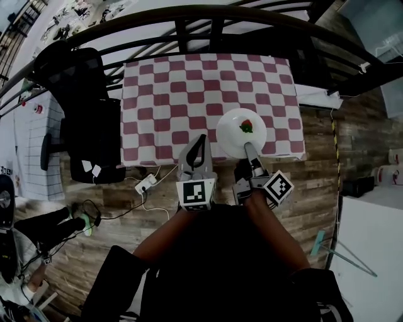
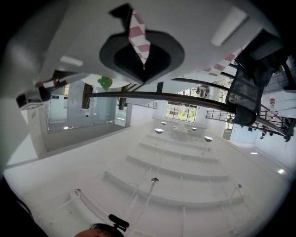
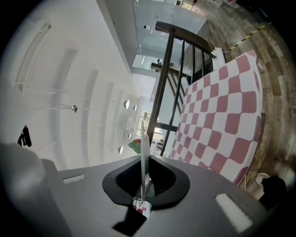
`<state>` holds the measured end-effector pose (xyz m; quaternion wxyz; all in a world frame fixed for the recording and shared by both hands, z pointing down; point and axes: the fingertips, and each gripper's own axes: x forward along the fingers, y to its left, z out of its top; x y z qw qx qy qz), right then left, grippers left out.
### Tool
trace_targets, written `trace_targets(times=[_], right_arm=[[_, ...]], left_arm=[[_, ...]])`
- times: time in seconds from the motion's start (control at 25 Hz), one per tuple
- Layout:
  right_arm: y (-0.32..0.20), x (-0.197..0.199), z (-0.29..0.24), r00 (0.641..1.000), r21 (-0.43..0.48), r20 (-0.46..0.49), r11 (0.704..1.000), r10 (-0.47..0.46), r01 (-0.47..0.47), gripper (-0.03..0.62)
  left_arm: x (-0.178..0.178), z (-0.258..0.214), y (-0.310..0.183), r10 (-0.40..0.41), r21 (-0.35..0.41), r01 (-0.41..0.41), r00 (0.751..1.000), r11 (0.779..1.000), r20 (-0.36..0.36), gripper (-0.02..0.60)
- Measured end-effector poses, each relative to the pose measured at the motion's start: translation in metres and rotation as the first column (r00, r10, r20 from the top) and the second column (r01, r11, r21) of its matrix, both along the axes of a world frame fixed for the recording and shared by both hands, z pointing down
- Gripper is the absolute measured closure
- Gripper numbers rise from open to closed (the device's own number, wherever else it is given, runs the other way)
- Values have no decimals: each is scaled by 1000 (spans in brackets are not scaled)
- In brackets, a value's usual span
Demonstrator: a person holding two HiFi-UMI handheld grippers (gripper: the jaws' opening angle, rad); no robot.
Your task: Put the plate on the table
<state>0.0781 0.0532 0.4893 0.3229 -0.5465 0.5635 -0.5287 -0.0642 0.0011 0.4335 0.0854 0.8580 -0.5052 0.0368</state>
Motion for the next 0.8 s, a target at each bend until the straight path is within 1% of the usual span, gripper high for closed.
trace_targets(times=[0.12,0.2,0.28,0.4,0.56,0.72,0.8], right_arm=[[-17,-5,1,999,34,26,999,36,-37,576],[-28,-4,4,998,49,17,997,59,-59,577],[-39,-7,8,998,45,5,997,68,-68,577],[-54,-12,13,997,35,15,997,73,-73,577],[-75,-12,18,999,35,-19,999,40,-40,577],[-100,-15,32,1000,48,-3,999,-1,2,577],[-112,-16,47,999,33,-12,999,-33,33,579]], left_arm=[[-8,7,-16,9,-7,-9,1000,1000,-20,572],[-13,11,-29,13,-10,-14,1000,1000,-26,572],[-20,13,-41,20,-2,-20,999,1000,-26,572],[-26,16,-55,35,-5,-36,999,999,-36,572],[-30,18,-72,23,-18,-24,999,1000,-45,572],[-29,17,-86,20,5,-20,999,1000,-36,572],[-27,21,-94,11,-2,-11,999,1000,-38,571]])
